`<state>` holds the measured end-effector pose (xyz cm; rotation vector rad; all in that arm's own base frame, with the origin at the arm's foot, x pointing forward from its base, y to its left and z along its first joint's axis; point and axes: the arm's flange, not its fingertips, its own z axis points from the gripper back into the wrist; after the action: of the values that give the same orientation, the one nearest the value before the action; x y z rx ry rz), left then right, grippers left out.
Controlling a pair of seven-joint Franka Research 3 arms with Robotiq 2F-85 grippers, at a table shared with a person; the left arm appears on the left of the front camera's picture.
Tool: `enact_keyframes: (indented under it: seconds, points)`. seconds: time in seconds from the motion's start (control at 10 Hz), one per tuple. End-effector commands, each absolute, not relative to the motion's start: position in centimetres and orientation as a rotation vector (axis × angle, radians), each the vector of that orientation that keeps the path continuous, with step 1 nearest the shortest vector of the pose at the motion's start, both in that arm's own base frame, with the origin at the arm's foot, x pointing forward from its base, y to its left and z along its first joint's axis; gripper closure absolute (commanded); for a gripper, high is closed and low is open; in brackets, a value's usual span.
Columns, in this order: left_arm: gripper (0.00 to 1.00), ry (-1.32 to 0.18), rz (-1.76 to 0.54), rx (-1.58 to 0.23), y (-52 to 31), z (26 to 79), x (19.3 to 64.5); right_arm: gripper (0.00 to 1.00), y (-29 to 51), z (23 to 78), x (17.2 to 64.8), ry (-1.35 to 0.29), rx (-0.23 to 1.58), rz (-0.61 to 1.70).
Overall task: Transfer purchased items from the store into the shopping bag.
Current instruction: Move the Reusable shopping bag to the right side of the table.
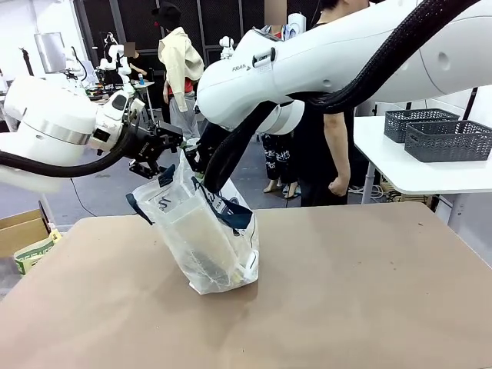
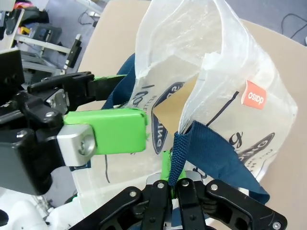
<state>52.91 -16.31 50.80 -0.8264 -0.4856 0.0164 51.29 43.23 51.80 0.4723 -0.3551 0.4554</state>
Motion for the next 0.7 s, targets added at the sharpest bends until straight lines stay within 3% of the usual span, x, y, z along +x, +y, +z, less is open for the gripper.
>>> enact_keyframes:
  seconds: [0.0,0.6]
  points:
    - [0.0,-0.499,-0.005,-0.85,-16.7,50.0,53.7,1.0,43.7,51.8,51.5,-0.379,0.473,0.503]
    - [0.0,-0.534,0.009,-0.883,-17.7,50.4,54.8,1.0,44.1,51.4,51.3,-0.361,0.474,0.579]
